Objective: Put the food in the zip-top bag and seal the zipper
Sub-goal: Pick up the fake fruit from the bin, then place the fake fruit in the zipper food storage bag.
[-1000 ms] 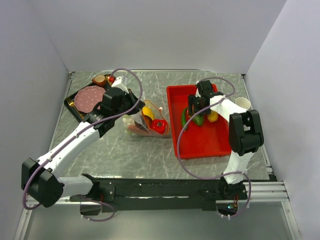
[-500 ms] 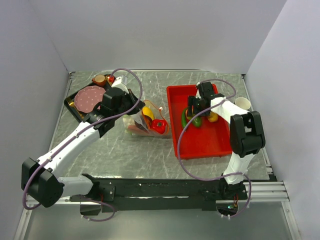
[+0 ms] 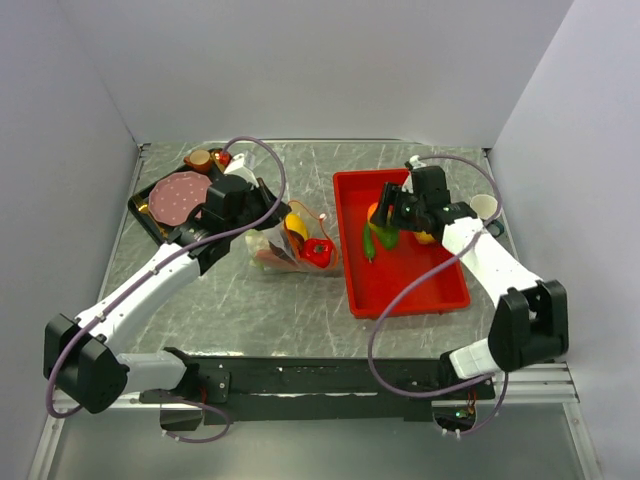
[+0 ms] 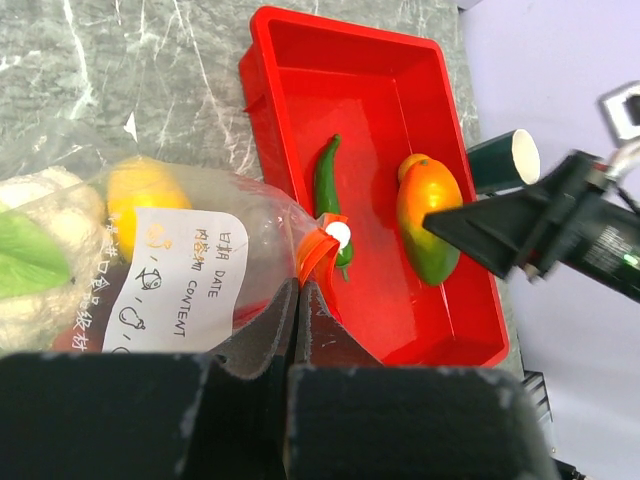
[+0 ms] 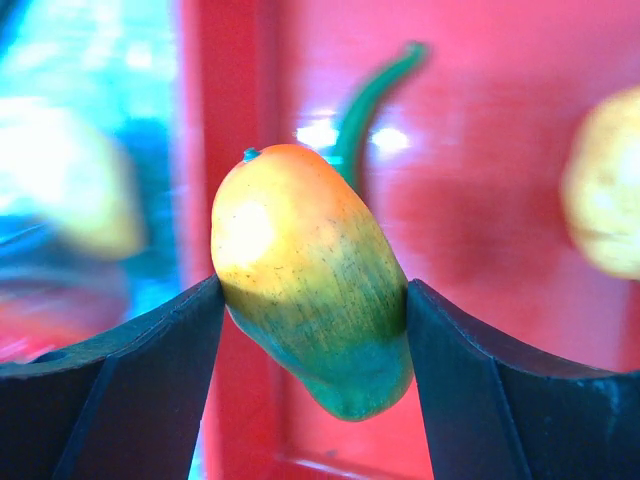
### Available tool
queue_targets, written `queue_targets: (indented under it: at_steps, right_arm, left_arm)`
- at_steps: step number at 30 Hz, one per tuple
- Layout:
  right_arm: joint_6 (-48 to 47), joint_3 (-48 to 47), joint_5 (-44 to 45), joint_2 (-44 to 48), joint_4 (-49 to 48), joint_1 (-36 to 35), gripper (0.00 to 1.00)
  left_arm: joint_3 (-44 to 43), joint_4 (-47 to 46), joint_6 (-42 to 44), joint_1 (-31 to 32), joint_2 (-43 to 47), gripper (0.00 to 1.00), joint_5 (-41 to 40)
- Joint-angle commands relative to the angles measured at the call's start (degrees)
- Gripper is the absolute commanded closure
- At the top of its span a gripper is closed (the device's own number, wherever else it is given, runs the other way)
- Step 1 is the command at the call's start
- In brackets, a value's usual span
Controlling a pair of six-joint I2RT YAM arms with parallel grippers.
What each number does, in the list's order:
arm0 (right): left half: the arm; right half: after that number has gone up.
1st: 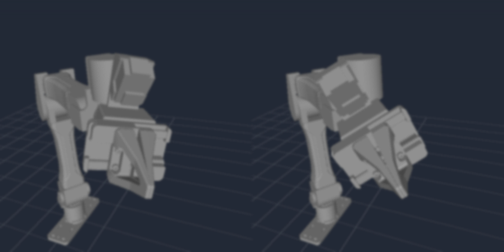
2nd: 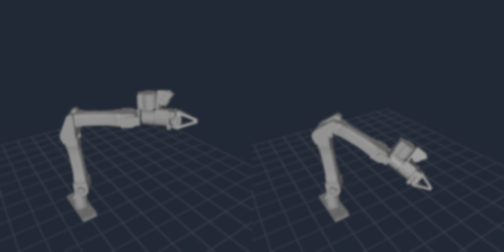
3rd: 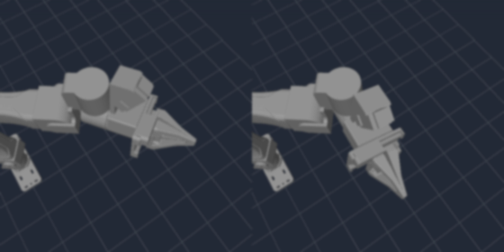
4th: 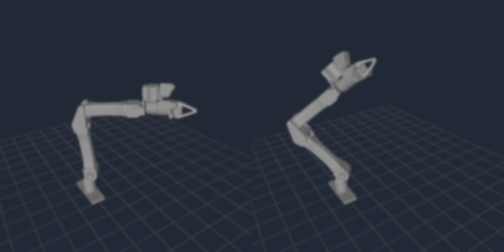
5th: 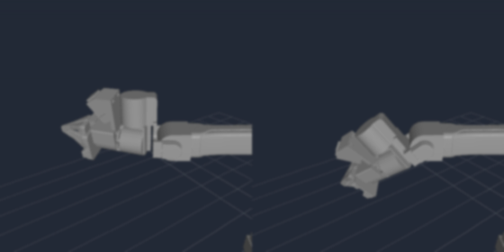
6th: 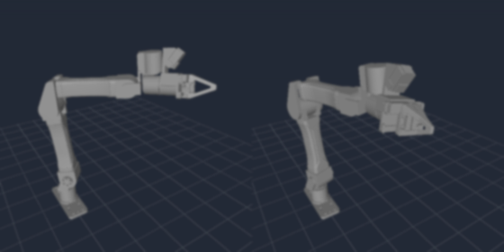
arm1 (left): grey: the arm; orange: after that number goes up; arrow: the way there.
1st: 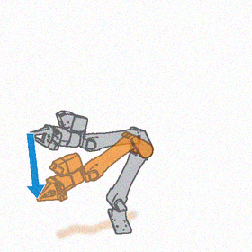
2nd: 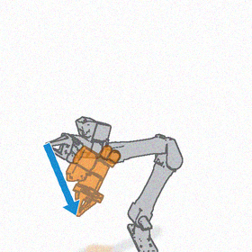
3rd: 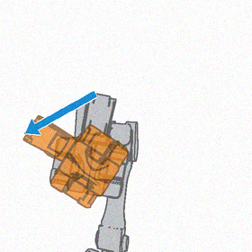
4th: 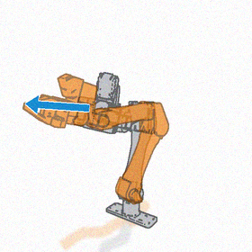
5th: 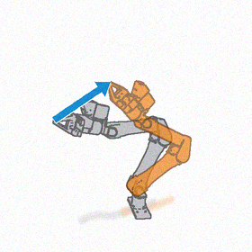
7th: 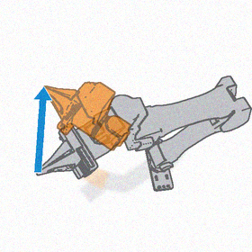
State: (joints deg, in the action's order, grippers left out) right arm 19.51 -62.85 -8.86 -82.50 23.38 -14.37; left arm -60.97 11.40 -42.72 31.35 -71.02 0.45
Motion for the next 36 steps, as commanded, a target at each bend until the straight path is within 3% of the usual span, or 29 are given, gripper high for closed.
queue_targets:
  at_steps: [1, 10, 25, 34, 36]
  right_arm:
    - [4.13, -1.57, -5.19, 5.50, -2.63, -5.22, 0.64]
    - [8.09, -7.02, -8.01, 4.72, -5.52, -18.05, 0.63]
    - [10.99, -13.52, -9.07, -5.82, -7.64, -23.95, 0.62]
    - [11.87, -17.30, -6.70, -9.96, -9.05, -25.09, 0.47]
    - [11.69, -17.75, -5.21, -10.23, -8.96, -25.27, 0.31]
  left_arm:
    - [-1.17, -2.61, 0.36, -0.15, -0.34, 0.99, 1.40]
    - [-1.70, -2.70, 0.18, -0.15, -0.96, 0.99, 1.93]
    - [-2.13, -3.05, -0.17, -0.15, 0.18, 0.99, 2.63]
    - [-2.05, -2.44, -0.79, -0.15, 2.47, 0.99, 1.84]
    - [-2.57, -2.00, -0.61, -0.15, 2.82, 0.99, 1.05]
